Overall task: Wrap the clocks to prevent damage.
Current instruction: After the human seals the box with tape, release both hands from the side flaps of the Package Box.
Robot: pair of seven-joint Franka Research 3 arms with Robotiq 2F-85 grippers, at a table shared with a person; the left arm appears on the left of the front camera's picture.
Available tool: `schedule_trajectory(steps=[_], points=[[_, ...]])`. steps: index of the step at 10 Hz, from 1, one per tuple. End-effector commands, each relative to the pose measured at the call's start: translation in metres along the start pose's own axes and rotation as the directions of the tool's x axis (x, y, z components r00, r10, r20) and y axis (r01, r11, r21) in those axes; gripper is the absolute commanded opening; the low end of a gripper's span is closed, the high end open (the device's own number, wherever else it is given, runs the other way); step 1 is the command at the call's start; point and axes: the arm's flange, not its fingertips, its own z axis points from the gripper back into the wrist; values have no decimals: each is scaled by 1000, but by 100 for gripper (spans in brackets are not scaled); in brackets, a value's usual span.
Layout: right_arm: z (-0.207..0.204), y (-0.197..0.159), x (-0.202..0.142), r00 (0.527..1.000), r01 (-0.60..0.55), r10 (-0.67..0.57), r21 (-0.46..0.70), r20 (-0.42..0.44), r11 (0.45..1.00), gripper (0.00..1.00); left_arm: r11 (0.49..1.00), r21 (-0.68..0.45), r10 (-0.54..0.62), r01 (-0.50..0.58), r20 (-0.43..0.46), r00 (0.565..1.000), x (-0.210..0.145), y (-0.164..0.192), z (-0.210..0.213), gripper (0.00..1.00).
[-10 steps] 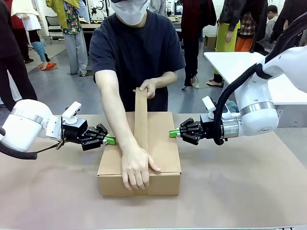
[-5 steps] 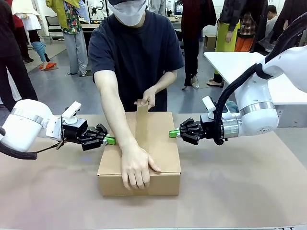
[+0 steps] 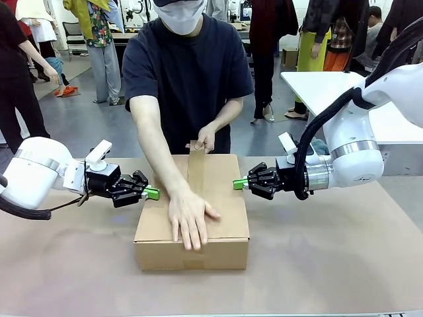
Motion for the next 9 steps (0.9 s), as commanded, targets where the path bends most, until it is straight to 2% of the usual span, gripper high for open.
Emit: schedule_trajectory(steps=[1,9], points=[[-1,1,-2,1000,10,-10,-11,0,1000,1,1000,-3,-8,8,-5,1000,-1,1,0,0],[-1,1,-2,1000,10,-10,-11,0,1000,1,1000,-3,-8,8,-5,1000,-1,1,0,0]])
